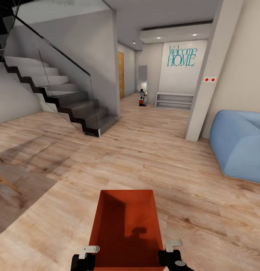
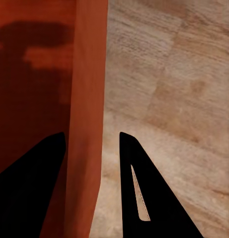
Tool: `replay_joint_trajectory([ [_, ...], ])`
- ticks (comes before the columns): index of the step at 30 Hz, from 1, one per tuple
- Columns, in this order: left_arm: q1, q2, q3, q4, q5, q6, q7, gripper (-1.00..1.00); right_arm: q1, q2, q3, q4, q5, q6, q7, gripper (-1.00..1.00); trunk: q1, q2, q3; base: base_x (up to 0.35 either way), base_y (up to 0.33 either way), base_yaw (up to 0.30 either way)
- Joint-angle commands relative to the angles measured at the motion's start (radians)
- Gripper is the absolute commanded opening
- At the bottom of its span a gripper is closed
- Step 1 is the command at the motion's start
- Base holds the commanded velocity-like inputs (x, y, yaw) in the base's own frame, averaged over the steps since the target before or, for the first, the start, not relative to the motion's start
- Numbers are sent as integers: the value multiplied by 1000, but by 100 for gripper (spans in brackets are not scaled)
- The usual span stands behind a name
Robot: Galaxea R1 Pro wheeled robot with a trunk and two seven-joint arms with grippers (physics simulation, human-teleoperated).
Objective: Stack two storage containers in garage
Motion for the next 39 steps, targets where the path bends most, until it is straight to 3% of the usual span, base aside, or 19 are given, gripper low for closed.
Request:
replay_joint_trajectory([
  [1, -1, 0, 29, 0, -10, -4, 13, -100, -1, 0, -1, 1, -3, -3, -9, -100, 0, 0, -1, 347, 0, -1],
  [39, -1, 0, 29, 0, -10, -4, 12, -100, -1, 0, -1, 1, -3, -3, -9, -100, 0, 0, -1, 347, 0, -15],
])
